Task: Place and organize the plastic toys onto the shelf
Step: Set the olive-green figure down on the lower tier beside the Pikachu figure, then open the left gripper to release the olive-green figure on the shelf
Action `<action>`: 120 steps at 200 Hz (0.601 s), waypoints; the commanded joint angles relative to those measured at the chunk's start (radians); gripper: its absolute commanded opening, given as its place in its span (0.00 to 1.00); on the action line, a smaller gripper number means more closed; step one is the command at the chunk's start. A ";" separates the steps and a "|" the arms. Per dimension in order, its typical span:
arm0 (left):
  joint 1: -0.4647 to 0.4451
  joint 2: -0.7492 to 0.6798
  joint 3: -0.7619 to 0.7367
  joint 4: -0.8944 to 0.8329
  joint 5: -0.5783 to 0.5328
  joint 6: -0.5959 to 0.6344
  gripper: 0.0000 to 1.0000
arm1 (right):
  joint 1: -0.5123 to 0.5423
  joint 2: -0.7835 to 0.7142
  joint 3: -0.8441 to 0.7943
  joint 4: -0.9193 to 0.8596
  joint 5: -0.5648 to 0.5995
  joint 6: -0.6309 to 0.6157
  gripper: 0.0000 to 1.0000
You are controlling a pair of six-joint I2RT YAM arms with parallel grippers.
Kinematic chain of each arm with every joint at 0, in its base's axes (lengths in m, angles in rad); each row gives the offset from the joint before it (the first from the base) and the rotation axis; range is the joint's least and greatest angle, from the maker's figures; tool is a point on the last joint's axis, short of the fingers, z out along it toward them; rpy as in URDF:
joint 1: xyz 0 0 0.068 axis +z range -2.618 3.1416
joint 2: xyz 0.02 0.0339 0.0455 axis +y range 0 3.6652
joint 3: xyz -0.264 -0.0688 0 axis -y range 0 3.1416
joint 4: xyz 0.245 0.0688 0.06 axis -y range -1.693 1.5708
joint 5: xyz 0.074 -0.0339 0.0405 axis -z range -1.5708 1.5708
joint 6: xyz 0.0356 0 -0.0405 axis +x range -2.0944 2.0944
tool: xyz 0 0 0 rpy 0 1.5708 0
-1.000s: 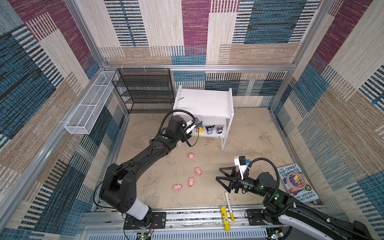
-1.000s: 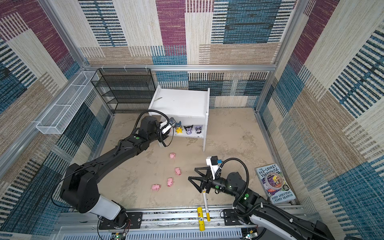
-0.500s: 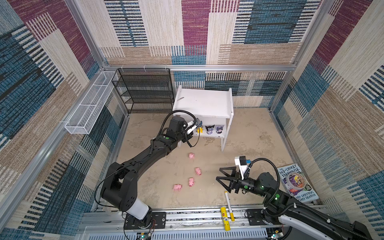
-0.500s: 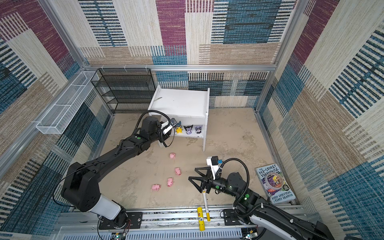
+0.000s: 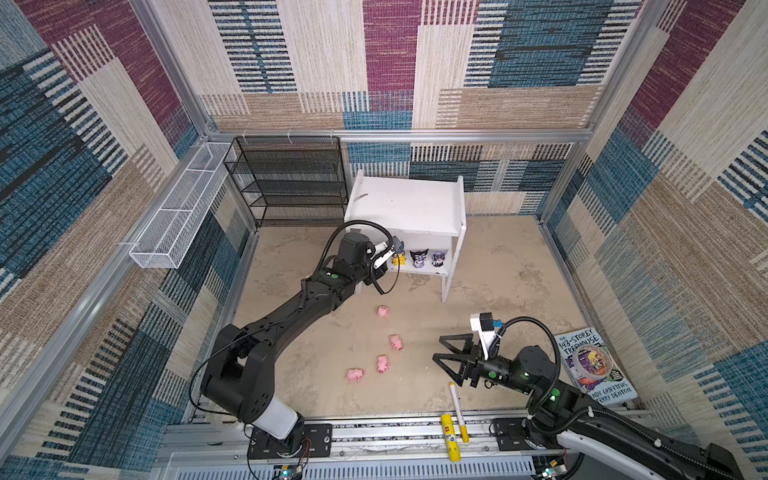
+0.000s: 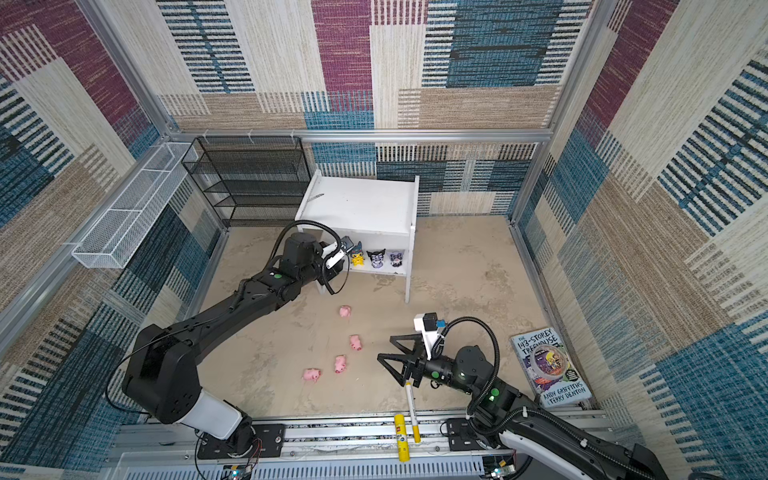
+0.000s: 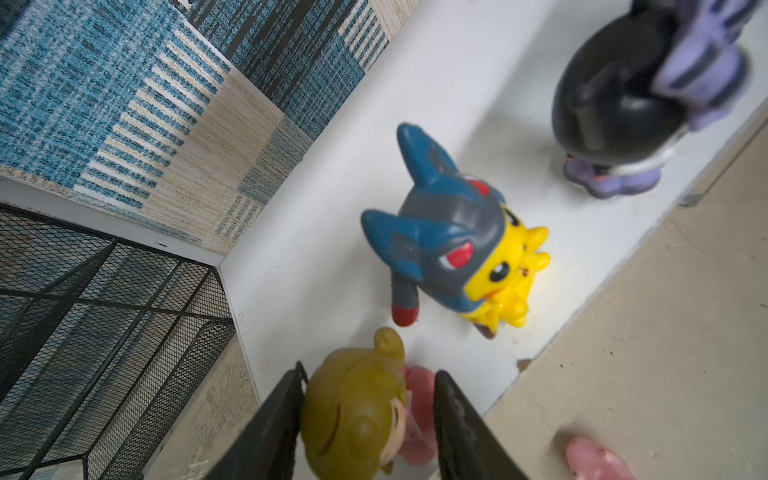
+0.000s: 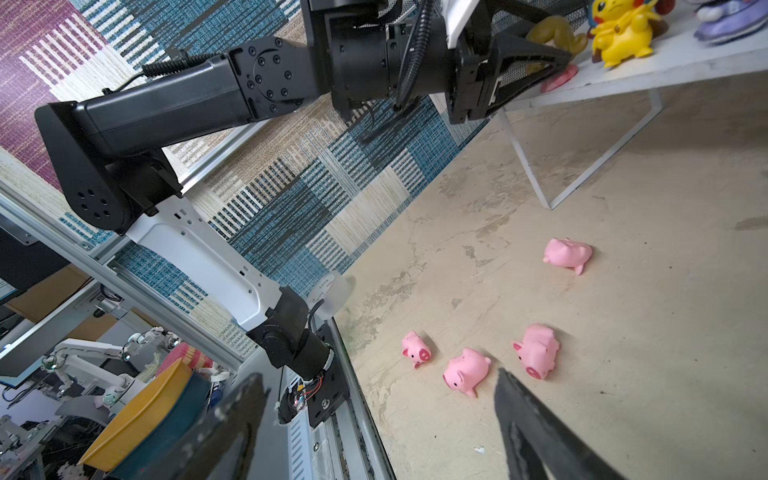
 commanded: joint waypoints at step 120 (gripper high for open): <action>-0.021 -0.097 -0.046 0.039 -0.039 -0.006 0.57 | 0.000 -0.014 -0.008 0.030 0.007 0.014 0.87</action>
